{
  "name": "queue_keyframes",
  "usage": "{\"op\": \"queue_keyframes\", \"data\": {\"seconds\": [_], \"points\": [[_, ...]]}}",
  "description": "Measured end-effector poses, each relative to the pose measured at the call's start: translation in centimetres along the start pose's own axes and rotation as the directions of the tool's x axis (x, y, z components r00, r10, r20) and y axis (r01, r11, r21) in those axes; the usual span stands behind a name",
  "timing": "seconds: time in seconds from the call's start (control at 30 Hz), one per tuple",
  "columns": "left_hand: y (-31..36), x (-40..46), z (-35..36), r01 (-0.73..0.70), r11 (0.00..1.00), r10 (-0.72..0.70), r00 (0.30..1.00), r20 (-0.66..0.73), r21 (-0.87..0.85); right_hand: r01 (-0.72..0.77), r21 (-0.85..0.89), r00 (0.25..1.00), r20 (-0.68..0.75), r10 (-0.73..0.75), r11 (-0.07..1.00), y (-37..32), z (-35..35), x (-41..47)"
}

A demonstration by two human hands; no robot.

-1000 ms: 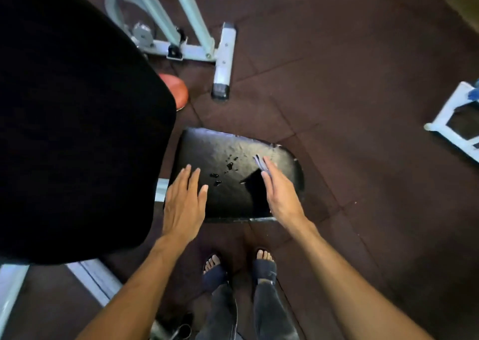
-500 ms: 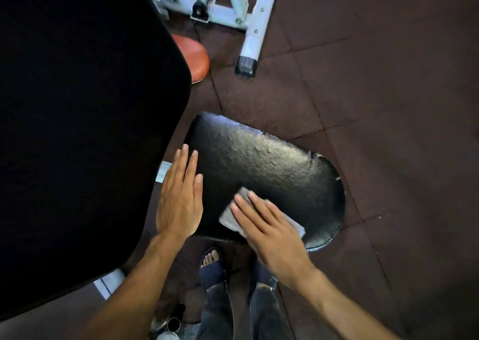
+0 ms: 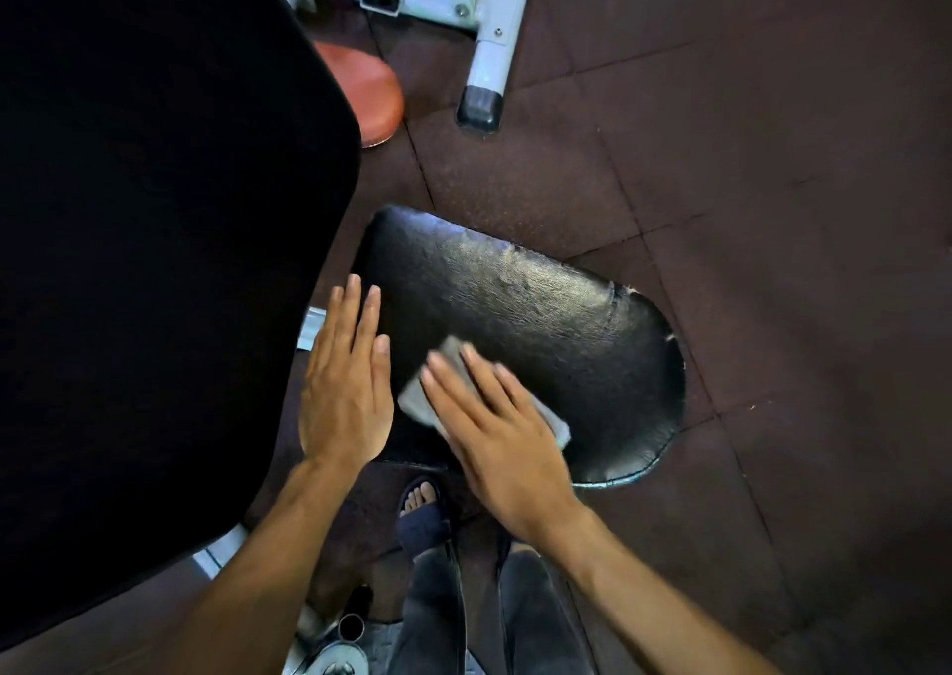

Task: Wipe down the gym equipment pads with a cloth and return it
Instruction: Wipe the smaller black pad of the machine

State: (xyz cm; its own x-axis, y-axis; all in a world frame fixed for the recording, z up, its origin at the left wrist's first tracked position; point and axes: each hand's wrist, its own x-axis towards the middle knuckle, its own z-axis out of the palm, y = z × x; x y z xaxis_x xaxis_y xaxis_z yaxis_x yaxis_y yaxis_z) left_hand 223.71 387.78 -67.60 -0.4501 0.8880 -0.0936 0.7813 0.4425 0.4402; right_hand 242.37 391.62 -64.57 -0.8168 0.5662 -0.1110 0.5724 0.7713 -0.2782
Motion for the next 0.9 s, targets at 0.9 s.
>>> {"op": "queue_keyframes", "data": {"seconds": [0.9], "points": [[0.5,-0.1,0.1,0.042,0.999,-0.042,0.999,-0.011,-0.003,-0.462,0.073,0.868,-0.17,0.467,0.884,8.5,-2.5,7.2]]}}
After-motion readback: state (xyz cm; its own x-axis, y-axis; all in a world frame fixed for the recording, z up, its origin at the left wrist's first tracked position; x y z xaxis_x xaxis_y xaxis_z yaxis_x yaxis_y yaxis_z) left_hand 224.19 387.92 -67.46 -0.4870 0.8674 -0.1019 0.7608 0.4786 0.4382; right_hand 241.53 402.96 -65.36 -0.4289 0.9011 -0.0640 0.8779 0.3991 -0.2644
